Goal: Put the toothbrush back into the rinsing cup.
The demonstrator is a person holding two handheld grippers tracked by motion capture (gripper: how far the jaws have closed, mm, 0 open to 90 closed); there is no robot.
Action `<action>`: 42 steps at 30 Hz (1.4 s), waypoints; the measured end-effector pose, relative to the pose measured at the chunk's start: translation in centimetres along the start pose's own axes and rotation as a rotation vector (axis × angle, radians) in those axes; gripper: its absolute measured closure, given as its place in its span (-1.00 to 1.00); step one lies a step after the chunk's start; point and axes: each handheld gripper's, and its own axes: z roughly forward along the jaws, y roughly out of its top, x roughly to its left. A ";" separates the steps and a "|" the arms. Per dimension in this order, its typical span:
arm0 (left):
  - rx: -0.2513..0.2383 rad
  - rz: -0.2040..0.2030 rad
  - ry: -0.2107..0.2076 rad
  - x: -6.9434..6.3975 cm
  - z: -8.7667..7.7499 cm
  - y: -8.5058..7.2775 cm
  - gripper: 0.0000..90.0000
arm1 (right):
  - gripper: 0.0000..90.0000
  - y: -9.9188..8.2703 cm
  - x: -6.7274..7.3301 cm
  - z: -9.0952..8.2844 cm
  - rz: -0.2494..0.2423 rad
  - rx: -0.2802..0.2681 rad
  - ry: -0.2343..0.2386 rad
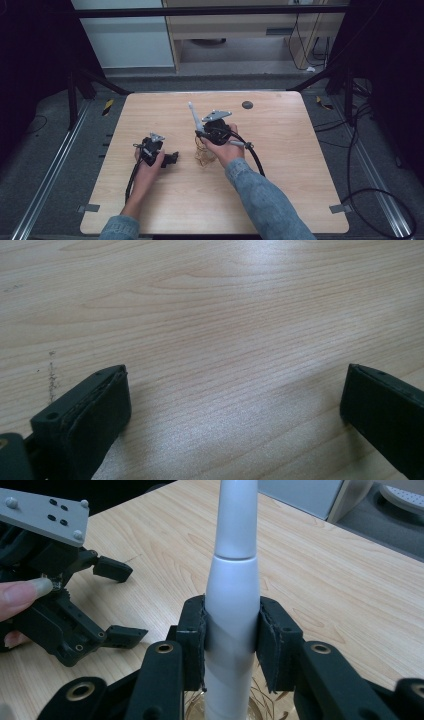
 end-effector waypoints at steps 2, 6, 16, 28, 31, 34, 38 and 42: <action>0.000 0.001 0.000 0.0 0.0 0.0 -1.00 | 0.48 0.0 0.0 0.0 0.003 0.005 0.002; 0.000 0.000 0.000 0.0 0.0 0.0 -1.00 | 0.48 -0.1 0.0 0.1 0.003 0.008 0.000; 0.000 0.001 0.000 0.0 0.0 0.0 -1.00 | 0.48 -0.1 0.0 0.3 -0.004 0.018 0.005; 0.000 -0.001 -0.001 0.0 0.0 0.0 -1.00 | 0.47 0.2 0.0 0.5 -0.008 0.033 0.006; 0.000 -0.001 -0.001 0.0 0.0 0.0 -1.00 | 0.47 0.2 0.0 0.6 -0.008 0.033 0.006; 0.000 0.000 -0.001 0.0 0.0 0.0 -1.00 | 0.47 0.2 0.0 0.6 -0.004 0.035 0.005; 0.000 0.000 -0.001 0.0 0.0 0.0 -1.00 | 0.47 0.3 -0.1 0.6 -0.002 0.040 0.006; 0.000 0.001 -0.002 0.0 0.0 0.0 -1.00 | 0.47 0.3 -0.2 0.6 0.001 0.043 0.004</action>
